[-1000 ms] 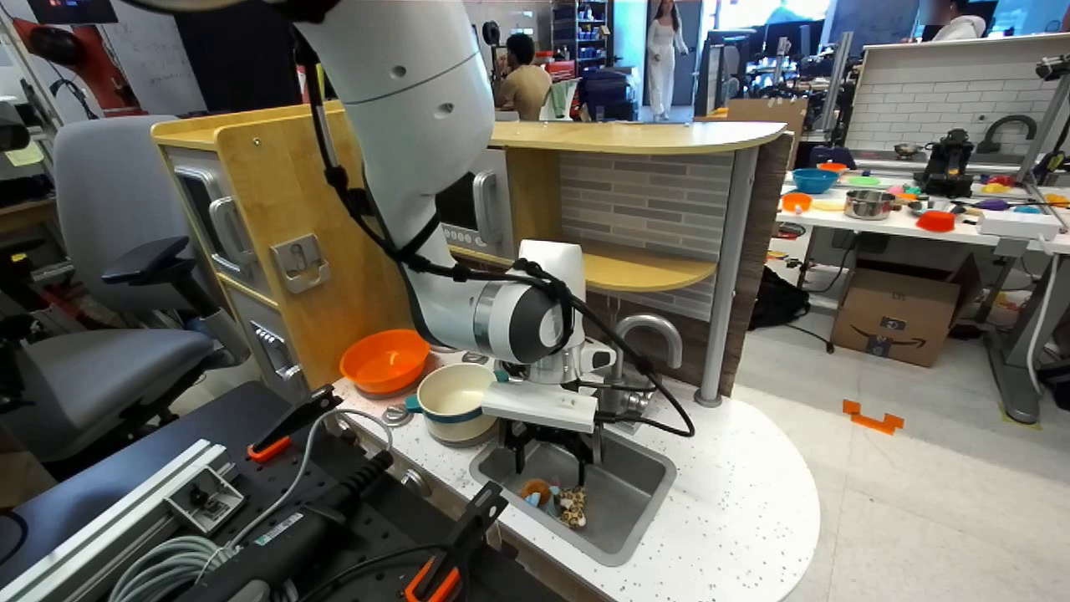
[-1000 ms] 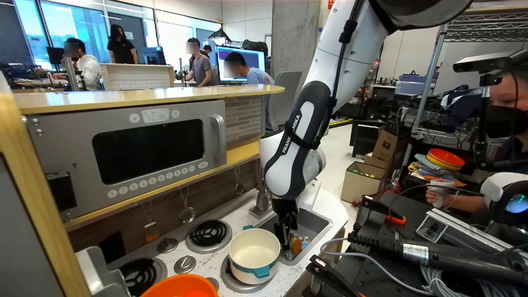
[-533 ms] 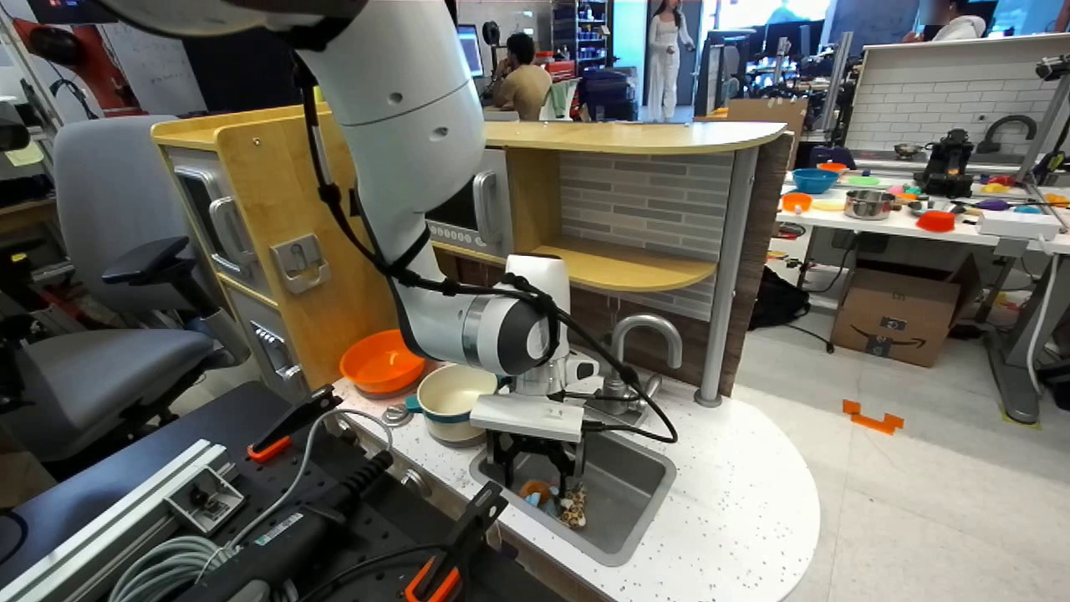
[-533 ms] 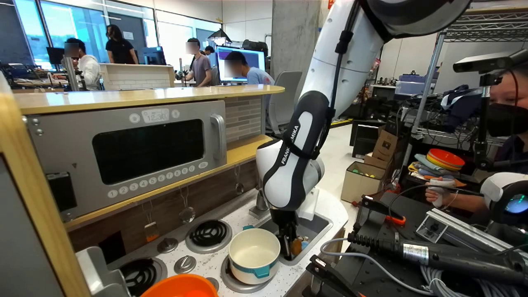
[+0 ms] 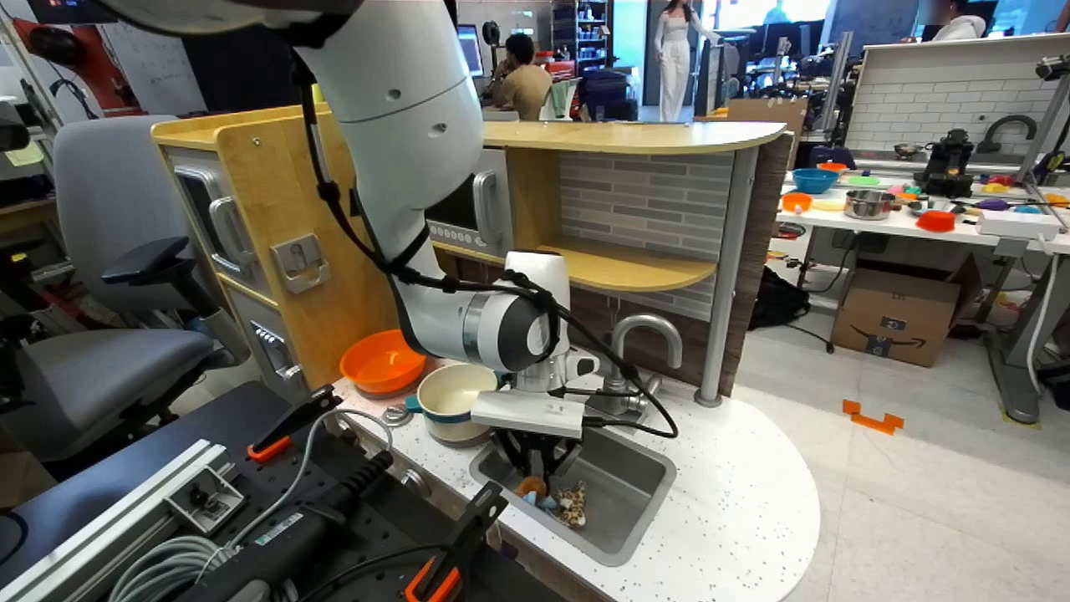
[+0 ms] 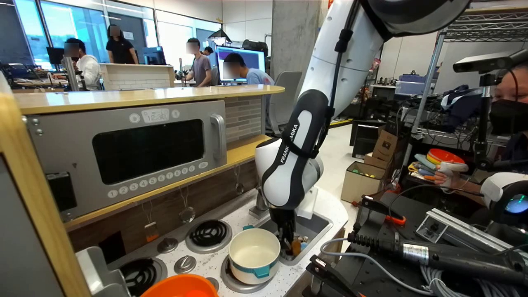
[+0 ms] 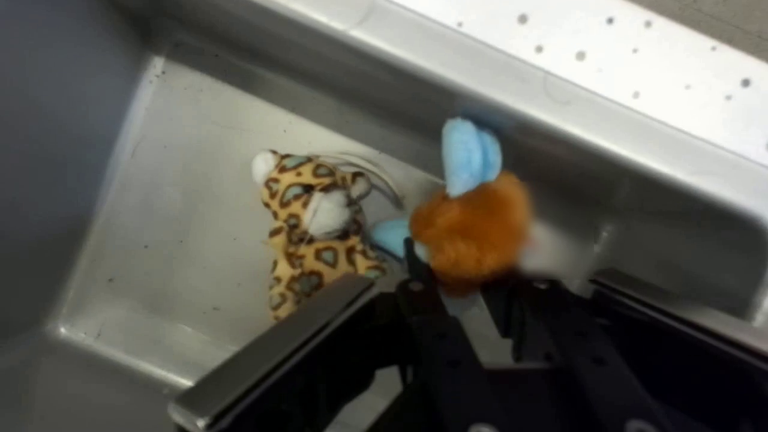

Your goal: Take the brown and blue stuffed animal out of the sink and put it in the pot

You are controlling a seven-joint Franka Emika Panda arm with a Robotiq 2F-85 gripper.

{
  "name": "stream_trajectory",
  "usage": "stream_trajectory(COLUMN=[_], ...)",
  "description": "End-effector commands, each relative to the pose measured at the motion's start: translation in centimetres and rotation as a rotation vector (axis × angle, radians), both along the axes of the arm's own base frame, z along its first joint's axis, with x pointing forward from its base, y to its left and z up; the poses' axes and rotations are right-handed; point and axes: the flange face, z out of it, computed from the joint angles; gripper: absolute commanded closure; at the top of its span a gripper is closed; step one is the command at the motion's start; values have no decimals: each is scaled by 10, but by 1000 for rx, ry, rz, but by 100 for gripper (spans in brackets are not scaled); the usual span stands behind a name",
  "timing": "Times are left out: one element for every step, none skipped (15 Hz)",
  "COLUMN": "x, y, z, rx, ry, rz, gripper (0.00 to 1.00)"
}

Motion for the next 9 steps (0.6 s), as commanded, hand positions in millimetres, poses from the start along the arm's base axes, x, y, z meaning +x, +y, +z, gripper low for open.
stream_trajectory(x=[6,8,10,10,10,9,7,4,1], y=[-4,-6,-7,-9,-10,-11,-12,-11,-10], z=[33,42,52,63,74,84,95,105,115], rx=[-1,-3,-7,-14,-24,-26,-29,-29,-31], ry=[-28,-40,-47,-50,-57,-57,-64,-74,-80], rz=[-16,-22,-27,-31,-38,-45,-53,-56,-59], gripper=[99,100,100,98,98,100,98,98,98])
